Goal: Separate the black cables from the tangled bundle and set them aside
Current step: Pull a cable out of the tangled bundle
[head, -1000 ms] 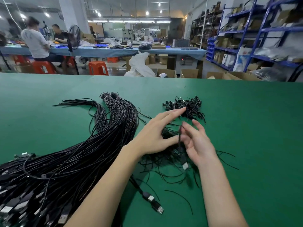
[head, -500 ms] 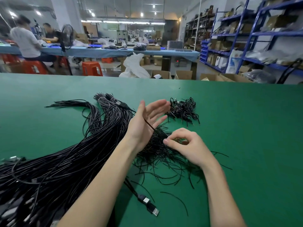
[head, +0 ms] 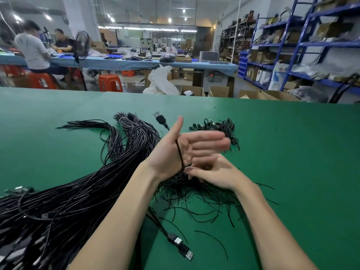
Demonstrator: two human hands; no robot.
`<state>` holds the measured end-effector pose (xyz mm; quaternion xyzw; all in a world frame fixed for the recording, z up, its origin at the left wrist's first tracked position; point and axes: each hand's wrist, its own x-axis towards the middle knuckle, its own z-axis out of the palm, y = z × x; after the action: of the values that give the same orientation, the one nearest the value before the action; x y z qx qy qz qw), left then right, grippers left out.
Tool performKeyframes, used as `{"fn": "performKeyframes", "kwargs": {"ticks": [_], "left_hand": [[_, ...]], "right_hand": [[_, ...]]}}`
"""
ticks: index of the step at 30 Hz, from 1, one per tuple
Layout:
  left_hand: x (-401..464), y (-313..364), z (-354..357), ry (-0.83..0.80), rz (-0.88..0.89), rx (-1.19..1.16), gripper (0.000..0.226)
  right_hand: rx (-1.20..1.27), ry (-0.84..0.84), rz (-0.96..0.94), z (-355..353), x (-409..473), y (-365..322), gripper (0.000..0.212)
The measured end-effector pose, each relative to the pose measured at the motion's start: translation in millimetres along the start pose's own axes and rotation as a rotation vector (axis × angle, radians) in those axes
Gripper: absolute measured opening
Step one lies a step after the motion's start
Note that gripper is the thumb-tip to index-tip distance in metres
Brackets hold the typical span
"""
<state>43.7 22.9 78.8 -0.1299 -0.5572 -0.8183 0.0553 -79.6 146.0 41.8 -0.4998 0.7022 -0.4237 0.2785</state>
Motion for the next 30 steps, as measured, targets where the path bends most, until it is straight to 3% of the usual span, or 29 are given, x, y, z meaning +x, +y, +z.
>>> {"fn": "performKeyframes", "kwargs": {"ticks": [2,5,7,9,12,14,17,20,22,25,30], "left_hand": [[-3,3,-1,-0.073,-0.141,0.15,0.095],[-2,0,-4,-0.101,-0.352,0.372,0.102],[1,-8,-5,-0.053,-0.469,0.474,0.104],[4,-17,-9,0.039,-0.515,0.493,0.105],[4,-23,-21,0.207,-0.451,0.544,0.103],[4,-24,-29,0.282,-0.384,0.603,0.099],[6,-24,-33,0.426,-0.235,0.443,0.083],[4,-20,-38,0.518,-0.104,0.41,0.074],[4,-15,-38,0.473,-0.009,0.304,0.073],[3,-13,-31,0.324,0.065,0.189,0.074],[-1,-8,-23,0.142,0.006,0.213,0.084]], "right_hand": [[-0.035,-0.057,0.028,-13,14,-11,0.044],[-0.562,-0.049,-0.053,-39,38,-39,0.03],[-0.76,-0.086,-0.086,-50,53,-63,0.03],[-0.883,-0.136,-0.076,-54,61,-83,0.028],[-0.928,-0.14,-0.108,-59,66,-99,0.029],[-0.861,-0.145,-0.129,-59,63,-107,0.034],[-0.591,-0.178,-0.154,-56,52,-104,0.046],[-0.179,-0.255,-0.177,-47,36,-79,0.027],[-0.001,-0.265,-0.145,-40,32,-57,0.016],[0.117,-0.322,-0.048,-28,32,-28,0.019],[-0.084,-0.394,0.023,-26,37,-14,0.033]]}}
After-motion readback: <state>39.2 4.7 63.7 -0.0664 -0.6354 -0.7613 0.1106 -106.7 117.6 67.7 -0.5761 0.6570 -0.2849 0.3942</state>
